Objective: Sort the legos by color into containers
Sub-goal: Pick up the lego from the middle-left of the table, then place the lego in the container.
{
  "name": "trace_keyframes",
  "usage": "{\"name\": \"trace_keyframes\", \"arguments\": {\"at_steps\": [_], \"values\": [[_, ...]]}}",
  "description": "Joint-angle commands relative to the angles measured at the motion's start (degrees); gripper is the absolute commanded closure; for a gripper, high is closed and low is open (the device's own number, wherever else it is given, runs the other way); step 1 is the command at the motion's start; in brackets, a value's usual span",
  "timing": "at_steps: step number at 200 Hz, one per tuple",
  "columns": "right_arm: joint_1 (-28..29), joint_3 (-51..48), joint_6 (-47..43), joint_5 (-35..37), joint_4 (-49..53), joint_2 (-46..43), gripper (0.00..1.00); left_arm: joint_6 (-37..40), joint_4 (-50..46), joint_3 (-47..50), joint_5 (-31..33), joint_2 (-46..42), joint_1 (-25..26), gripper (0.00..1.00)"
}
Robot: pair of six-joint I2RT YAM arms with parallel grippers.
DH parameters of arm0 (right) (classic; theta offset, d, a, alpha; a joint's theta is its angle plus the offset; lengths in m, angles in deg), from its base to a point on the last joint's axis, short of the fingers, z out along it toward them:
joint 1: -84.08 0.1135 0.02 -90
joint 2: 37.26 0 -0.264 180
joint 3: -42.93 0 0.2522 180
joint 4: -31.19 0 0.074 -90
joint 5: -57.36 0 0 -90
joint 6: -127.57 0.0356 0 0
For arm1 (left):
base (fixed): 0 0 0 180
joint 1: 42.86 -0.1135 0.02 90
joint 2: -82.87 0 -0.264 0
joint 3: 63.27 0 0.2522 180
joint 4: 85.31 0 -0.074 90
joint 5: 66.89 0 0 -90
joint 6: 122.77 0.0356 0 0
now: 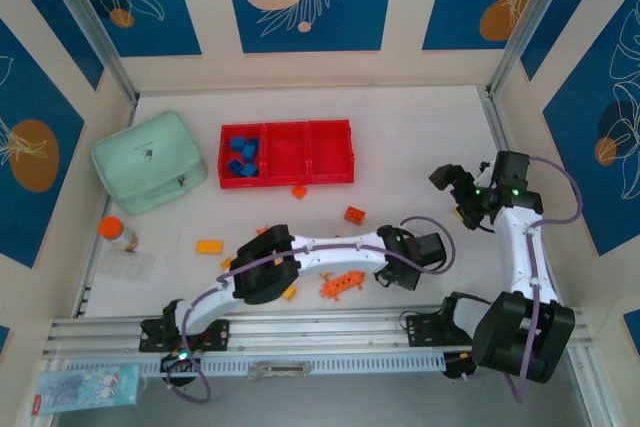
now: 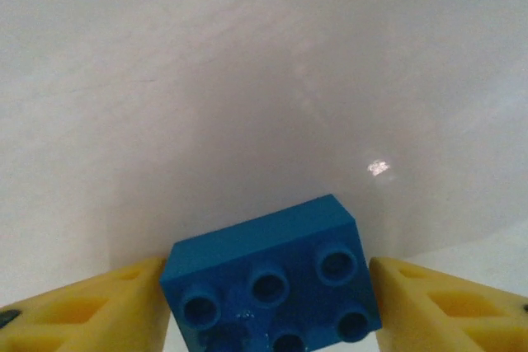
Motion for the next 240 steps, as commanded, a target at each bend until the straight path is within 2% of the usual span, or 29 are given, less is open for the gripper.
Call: {"name": "trace_keyframes", "arguments": {"at_steps": [1,63,92,114,174,207,240], "values": [[-0.34,-0.85,-1.29,-2.21,-0.4,0.3,0.01,-0.78,-1.62,-1.03,-0.26,0.63,0.63,0.44],[2.38,1.45,-2.87,-2.03,1.54,-0.2,0.01,0.66,0.56,3.25,5.9,-7.83,-0.22,0.48],[6.1,4.19,-3.25,-1.73,3.15,-0.36,0.01,1.39,2.72,10.38,9.19,-16.73,-2.13,0.49],[11.62,6.52,-3.51,-0.17,4.78,-0.15,0.01,3.02,4.24,17.67,11.66,-24.26,-5.16,0.49],[30.71,10.42,-3.11,4.32,3.89,3.06,0.01,10.16,5.76,31.75,11.09,-38.52,-22.39,0.51],[42.14,12.69,-2.32,7.62,-0.66,7.17,0.01,15.34,6.09,33.83,10.91,-41.12,-33.27,0.52],[50.36,15.09,-1.65,10.59,-5.6,12.2,0.01,18.75,7.93,33.16,8.57,-39.75,-45.33,0.52]]}}
